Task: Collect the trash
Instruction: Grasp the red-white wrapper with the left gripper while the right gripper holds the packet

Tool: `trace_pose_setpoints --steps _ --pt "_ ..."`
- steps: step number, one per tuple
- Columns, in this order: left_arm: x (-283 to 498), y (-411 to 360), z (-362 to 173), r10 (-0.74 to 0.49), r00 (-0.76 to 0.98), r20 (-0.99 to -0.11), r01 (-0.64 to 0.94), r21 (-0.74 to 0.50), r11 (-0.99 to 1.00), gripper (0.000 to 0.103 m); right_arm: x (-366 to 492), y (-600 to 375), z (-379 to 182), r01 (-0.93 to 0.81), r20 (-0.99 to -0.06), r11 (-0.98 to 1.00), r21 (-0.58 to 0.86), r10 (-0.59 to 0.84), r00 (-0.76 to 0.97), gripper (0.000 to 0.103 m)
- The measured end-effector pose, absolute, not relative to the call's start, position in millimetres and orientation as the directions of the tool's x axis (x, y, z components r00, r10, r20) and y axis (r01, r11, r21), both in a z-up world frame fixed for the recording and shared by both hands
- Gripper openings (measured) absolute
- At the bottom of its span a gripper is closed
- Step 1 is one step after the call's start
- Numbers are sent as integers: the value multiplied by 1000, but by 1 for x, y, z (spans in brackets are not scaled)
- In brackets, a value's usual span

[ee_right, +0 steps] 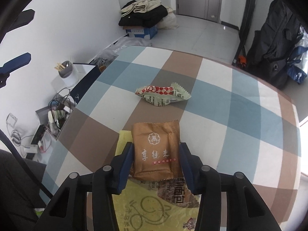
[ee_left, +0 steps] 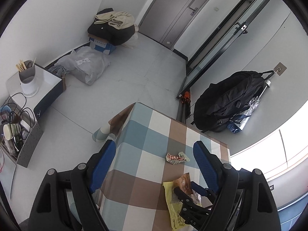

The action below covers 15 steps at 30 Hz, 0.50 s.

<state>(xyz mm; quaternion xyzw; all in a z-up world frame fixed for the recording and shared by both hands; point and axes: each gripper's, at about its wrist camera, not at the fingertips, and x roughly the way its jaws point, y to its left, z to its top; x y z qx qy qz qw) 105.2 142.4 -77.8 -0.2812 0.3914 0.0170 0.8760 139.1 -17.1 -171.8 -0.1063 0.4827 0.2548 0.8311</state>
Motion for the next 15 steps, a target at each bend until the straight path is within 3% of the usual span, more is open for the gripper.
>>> trace_pose_setpoints --steps 4,15 --pt "107 144 -82 -186 680 -710 -269 -476 837 80 134 -20 -167 -542 -846 837 74 341 411 43" --pt "125 121 -106 -137 586 -798 -277 -357 892 80 120 -78 -147 -471 -766 839 272 485 421 43"
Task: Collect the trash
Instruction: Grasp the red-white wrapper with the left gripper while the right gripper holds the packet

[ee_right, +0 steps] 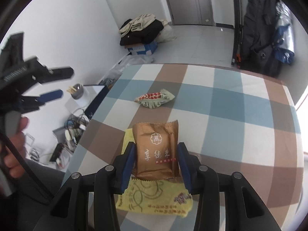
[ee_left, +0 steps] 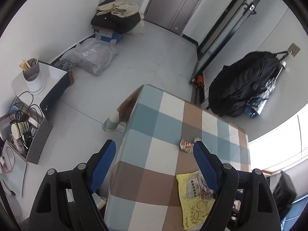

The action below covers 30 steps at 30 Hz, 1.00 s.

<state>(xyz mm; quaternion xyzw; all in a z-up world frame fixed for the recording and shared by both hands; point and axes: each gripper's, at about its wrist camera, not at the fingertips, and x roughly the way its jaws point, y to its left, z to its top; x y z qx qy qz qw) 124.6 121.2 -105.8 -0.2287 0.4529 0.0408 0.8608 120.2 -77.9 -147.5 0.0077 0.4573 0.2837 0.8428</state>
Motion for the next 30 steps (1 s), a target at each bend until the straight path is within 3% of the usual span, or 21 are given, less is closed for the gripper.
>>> trace_pose_setpoints --steps 7,16,24,29,30 --pt "155 80 -120 -97 509 -856 -119 -181 976 80 110 -126 -136 -383 -742 853 355 506 440 43" --pt "198 32 -152 -191 292 -937 164 -148 975 80 100 -180 -124 -334 -726 876 349 478 495 43" --pt "209 9 -165 -86 269 -959 253 -15 967 79 110 -208 -134 -269 -735 893 360 449 508 43" --pt "209 6 -167 -87 268 -960 320 3 947 51 114 -217 -140 -236 -746 899 369 438 501 43" --pt "208 5 -166 -89 264 -960 328 2 945 40 114 -218 -142 -233 -750 900 368 435 498 43"
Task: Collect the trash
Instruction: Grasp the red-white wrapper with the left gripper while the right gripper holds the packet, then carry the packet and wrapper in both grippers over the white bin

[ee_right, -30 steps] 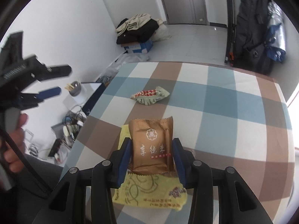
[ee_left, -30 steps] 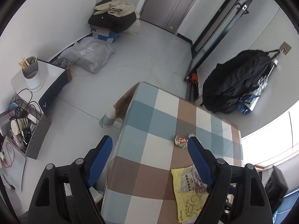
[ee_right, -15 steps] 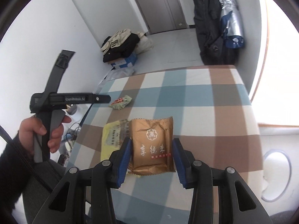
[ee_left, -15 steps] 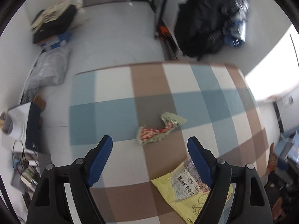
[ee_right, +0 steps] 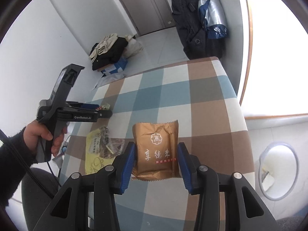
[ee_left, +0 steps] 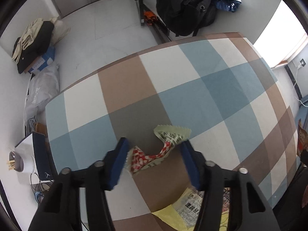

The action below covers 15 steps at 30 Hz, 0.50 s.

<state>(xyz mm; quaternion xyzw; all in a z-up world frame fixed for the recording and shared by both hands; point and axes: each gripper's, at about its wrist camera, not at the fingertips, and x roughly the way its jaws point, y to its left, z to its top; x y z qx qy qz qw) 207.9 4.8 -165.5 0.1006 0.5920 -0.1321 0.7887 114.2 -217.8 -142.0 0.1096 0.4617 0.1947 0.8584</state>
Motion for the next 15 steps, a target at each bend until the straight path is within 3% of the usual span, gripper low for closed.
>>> trace_pose_setpoints --steps 1,4,15 --pt "207 4 -164 -92 260 -961 339 1 941 29 115 -219 -143 -228 -754 902 367 432 495 43" --pt "209 -2 -164 -81 246 -966 360 14 933 22 117 -221 -146 -213 -762 906 365 423 490 43" --pt "213 -8 -164 -93 219 -971 337 -14 941 20 114 -217 -146 -247 -754 899 361 437 489 43"
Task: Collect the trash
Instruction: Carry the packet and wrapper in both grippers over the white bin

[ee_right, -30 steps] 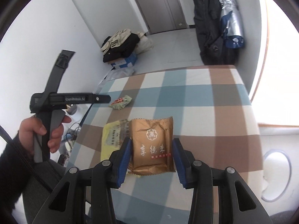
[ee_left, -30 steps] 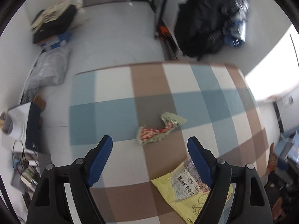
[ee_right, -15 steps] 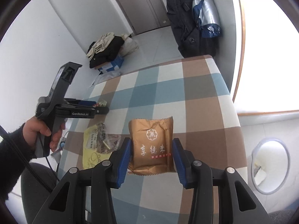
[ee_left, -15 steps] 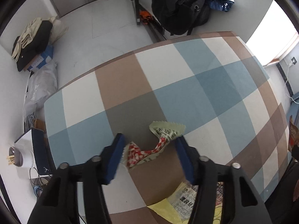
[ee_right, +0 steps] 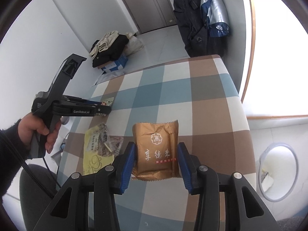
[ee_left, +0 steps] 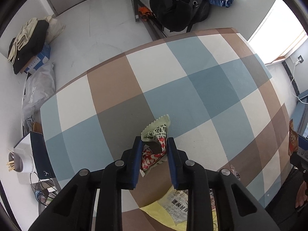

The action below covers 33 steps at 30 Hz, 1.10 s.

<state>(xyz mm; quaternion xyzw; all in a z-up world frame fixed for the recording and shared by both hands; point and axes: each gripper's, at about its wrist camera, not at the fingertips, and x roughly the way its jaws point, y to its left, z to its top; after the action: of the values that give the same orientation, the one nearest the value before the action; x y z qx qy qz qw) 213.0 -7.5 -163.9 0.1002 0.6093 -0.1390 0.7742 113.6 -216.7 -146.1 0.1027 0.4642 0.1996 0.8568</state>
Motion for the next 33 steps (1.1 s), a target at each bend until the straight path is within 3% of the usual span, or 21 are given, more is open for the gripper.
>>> trace_pose_setpoints --steps 5,17,33 --pt "210 -3 -153 -121 242 -963 316 -40 948 20 117 -222 -152 -217 -760 899 380 437 480 43" --pt "171 2 -128 -293 325 -899 152 -257 955 20 108 -220 -154 -213 -748 883 419 469 469 43" --pt "83 22 -82 -308 563 -767 62 -333 941 20 68 -206 -146 -264 -721 867 423 498 481 43"
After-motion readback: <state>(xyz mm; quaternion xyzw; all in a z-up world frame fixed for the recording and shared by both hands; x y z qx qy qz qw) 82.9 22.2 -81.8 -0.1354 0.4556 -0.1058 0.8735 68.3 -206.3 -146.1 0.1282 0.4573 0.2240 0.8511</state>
